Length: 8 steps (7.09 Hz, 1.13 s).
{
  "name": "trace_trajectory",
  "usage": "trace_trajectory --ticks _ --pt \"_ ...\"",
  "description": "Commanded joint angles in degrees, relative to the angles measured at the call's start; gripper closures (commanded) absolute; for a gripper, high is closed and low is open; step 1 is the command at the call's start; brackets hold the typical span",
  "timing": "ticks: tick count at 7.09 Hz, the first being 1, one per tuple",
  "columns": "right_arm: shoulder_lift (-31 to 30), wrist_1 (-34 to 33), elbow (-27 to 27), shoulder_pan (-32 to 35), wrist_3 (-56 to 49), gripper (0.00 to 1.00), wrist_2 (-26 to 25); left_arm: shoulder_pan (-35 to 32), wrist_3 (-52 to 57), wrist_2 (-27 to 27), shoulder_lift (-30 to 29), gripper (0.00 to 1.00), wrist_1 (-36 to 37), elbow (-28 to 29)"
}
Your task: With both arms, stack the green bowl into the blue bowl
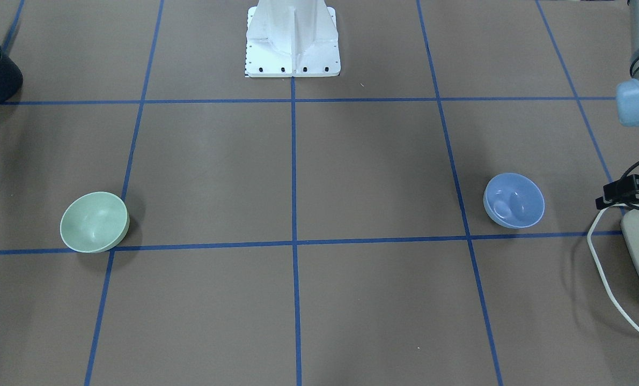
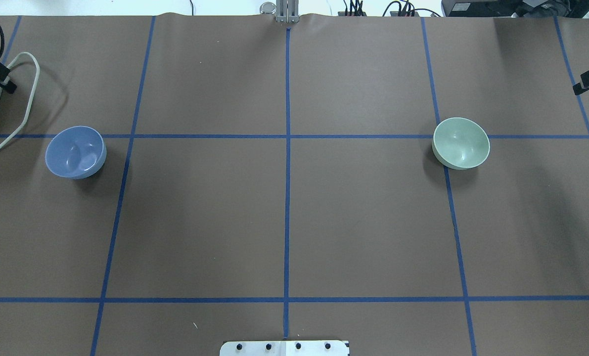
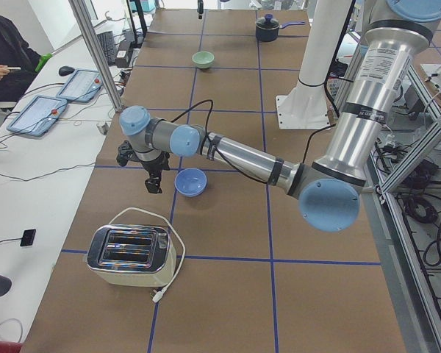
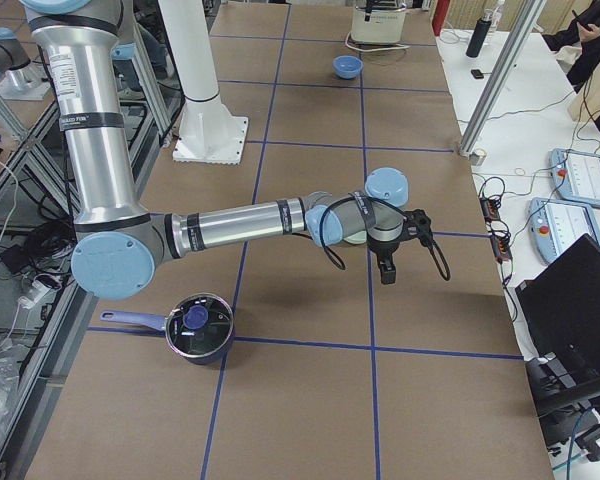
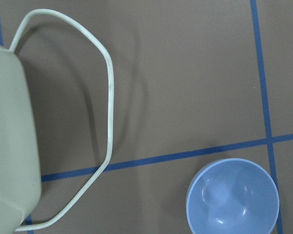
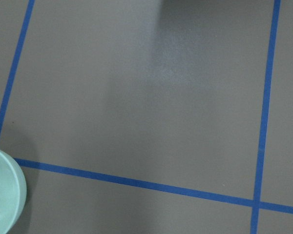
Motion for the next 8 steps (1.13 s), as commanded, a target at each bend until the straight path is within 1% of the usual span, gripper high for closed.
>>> trace_trajectory --ticks 1,2,3,4,5,6,7,8 --pt "2.49 -2.29 -0.35 -0.92 1.23 0.0 0.22 3.54 -3.74 1.2 -1.21 0.03 -3.0 2.83" --pt "5.01 -6.56 -0.01 -1.19 1.23 0.0 0.22 5.21 -5.33 2.43 -1.22 0.03 -4.74 3.09" --pt "6.26 -9.12 0.69 -1.19 1.23 0.0 0.48 6.88 -9.09 2.53 -1.05 0.05 -7.72 3.44" --pt "6.36 -9.24 0.78 -1.63 1.23 0.0 0.49 8.81 -11.39 4.88 -0.52 0.06 -11.58 4.66" --pt "6.36 -9.24 0.78 -2.06 1.23 0.0 0.4 9.79 -11.67 5.34 -0.43 0.06 -13.97 6.33" --pt "6.36 -9.24 0.7 -2.24 1.23 0.0 0.4 10.23 -11.76 5.34 -0.34 0.07 -14.95 7.22" --pt "6.36 -9.24 0.78 -2.24 1.23 0.0 0.4 10.41 -11.94 5.34 -0.25 0.12 -15.3 7.14" --pt "6.36 -9.24 0.7 -2.24 1.4 0.0 0.4 10.5 -11.94 5.34 0.1 0.12 -15.39 6.88"
